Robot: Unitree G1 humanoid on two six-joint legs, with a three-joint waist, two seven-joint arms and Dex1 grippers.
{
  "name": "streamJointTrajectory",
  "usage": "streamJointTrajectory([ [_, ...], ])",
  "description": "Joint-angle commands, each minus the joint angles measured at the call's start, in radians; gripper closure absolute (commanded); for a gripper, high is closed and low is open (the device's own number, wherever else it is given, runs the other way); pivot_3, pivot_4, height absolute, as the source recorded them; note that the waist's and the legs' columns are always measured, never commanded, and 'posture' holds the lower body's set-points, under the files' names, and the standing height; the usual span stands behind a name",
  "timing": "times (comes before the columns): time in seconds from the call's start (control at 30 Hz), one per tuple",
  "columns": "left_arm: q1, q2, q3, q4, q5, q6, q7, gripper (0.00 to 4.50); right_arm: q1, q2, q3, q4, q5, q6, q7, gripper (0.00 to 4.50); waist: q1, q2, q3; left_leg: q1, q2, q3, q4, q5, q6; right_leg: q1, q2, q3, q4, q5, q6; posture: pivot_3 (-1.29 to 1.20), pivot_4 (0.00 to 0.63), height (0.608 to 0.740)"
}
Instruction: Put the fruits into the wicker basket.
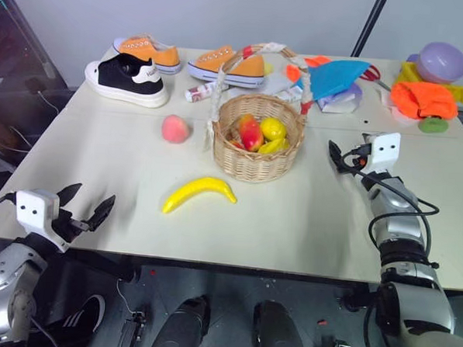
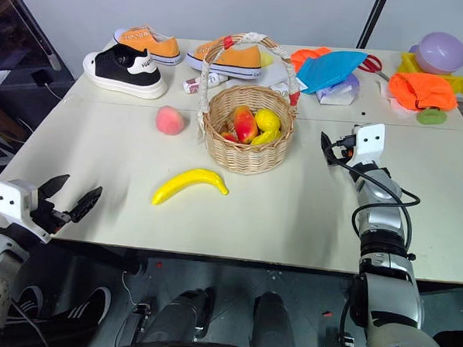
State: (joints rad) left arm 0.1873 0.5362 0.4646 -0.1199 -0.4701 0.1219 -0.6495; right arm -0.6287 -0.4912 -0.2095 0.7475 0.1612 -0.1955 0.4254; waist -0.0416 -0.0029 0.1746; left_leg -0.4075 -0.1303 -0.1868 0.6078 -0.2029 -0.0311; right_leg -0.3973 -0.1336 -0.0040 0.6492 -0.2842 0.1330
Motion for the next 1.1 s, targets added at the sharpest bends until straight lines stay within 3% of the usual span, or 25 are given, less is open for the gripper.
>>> streamJointTrajectory([
  [0.03,-0.005,0.006,0.018,-0.008,-0.010,-0.008,-0.002,0.00,-0.013,-0.013,-0.017,-0.008,0.002,-0.029,-0.004,0.04,0.000,0.000,0.000,0.000,0.000,0.000,0.000,0.000,0.000,0.000,0.000,0.000,0.000,0.000,0.000,0.00,0.150,0.740],
  [1.1,-0.046,-0.016,-0.013,-0.021,-0.022,-0.060,-0.083,0.00,0.026,0.004,-0.020,-0.080,0.037,-0.030,0.032,0.04,0.002,0.000,0.000,0.000,0.001,0.005,-0.001,0.000,0.000,-0.002,0.001,0.003,0.000,0.000,0.000,0.00,0.150,0.740],
])
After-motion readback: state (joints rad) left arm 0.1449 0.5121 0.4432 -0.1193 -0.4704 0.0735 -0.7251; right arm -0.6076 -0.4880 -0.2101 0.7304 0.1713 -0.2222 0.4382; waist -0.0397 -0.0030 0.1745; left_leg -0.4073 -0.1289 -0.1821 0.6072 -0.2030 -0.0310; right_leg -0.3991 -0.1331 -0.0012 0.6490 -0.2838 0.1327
